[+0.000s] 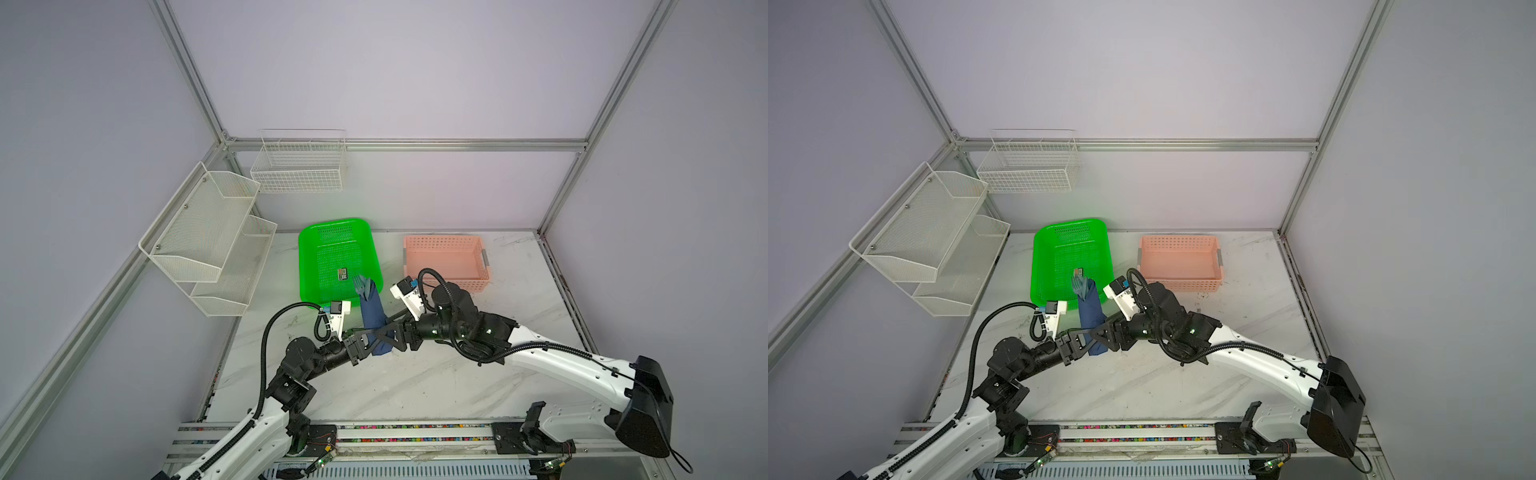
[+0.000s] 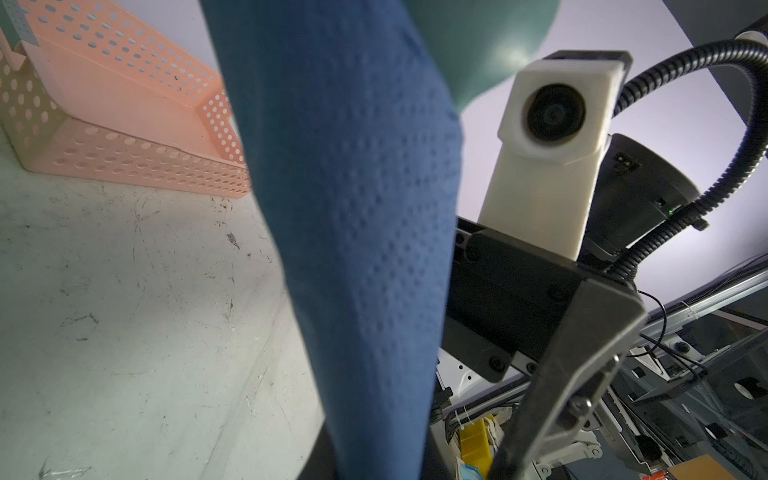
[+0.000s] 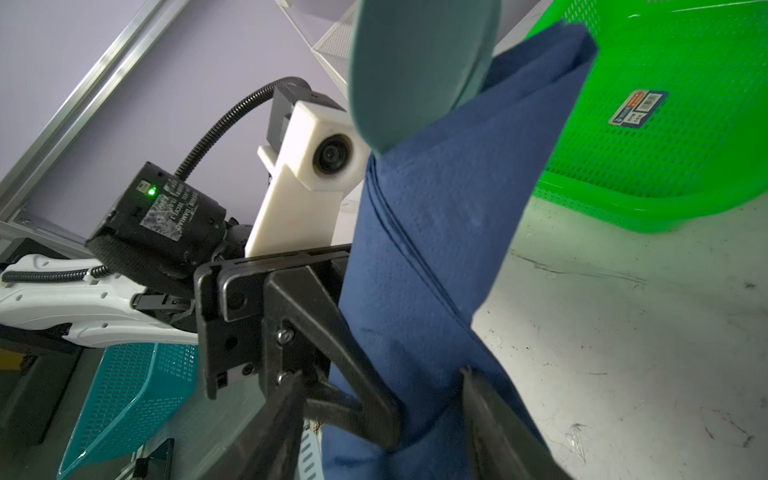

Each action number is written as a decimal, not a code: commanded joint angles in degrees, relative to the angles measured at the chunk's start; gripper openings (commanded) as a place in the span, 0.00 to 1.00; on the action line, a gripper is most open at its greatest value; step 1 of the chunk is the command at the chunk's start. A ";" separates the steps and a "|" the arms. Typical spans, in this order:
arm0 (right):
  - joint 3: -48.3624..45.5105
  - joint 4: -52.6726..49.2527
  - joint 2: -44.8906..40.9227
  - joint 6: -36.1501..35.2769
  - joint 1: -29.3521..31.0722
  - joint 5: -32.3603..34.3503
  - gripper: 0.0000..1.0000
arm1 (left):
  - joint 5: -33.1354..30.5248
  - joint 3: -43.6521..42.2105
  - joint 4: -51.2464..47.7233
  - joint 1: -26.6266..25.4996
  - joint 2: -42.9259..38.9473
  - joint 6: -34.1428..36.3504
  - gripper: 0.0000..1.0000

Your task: Place the utensils on the paper napkin and roll it up

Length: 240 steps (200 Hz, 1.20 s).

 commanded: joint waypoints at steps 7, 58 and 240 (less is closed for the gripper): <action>0.58 1.28 0.33 -0.07 -0.46 -0.39 0.62 | 0.58 6.19 2.95 -0.31 -0.17 0.84 0.02; -0.88 1.24 -0.93 0.64 -1.80 -0.93 0.62 | 0.26 5.97 3.19 -0.32 0.20 0.89 0.02; -4.46 16.62 2.48 5.57 -3.94 -14.58 0.42 | 4.08 6.17 6.99 -1.46 3.34 0.58 0.02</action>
